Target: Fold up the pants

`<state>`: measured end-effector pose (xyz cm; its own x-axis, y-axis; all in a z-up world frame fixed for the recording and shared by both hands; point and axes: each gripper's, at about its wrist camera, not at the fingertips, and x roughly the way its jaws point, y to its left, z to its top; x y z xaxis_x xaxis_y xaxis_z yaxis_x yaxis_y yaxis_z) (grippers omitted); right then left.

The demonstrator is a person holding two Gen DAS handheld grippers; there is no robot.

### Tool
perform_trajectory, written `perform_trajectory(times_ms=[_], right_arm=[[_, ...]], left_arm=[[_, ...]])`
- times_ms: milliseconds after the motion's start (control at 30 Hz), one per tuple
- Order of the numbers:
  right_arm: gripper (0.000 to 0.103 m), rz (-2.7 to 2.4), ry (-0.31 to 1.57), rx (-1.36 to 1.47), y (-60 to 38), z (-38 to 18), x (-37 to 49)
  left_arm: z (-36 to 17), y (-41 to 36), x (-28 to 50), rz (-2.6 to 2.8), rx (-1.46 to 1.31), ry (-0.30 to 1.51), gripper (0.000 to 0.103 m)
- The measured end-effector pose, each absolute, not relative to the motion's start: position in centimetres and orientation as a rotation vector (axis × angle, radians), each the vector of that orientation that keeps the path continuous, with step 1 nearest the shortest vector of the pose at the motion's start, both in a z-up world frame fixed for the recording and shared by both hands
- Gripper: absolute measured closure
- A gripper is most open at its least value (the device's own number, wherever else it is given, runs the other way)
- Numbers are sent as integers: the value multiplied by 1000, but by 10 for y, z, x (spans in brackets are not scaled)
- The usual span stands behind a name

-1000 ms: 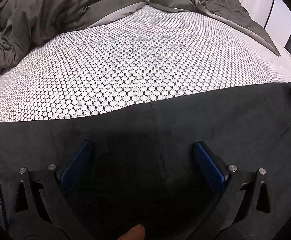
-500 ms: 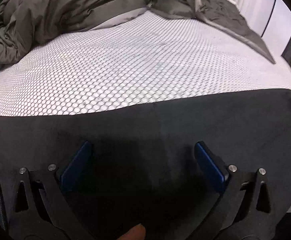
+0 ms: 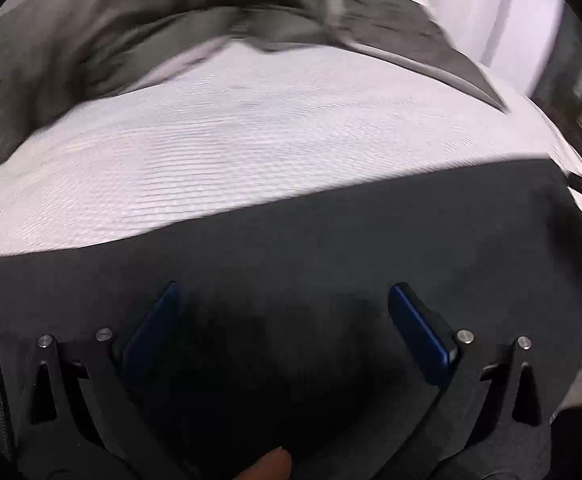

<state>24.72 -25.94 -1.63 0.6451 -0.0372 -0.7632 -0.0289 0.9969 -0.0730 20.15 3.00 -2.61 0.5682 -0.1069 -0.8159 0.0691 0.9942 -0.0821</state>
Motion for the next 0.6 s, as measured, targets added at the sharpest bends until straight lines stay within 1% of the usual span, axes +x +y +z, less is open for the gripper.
perform_trajectory(times_ms=[100,167,300,367,467,533,600], right_arm=[[14,158,907,-115,-206,-36,235],[14,252,951,-160,-170,-53,234],[14,207,996,-352,-130,-82,241],[15,193,1029,-333,-131,-91,246],[14,159,1035,-310,-149,-81,244],[14,157,1035,-308,-158,-76,244],[14,158,1037,-302,-164,-76,232]], left_arm=[[-35,-2,210,-115,30,985,1],[-43,-11,217,-111,16,1006,1],[-50,3,226,-46,-33,1016,0],[-50,24,228,16,-40,1016,0],[-53,77,226,158,-45,1022,0],[-52,121,217,224,-117,1006,0],[-48,149,206,286,-158,988,0]])
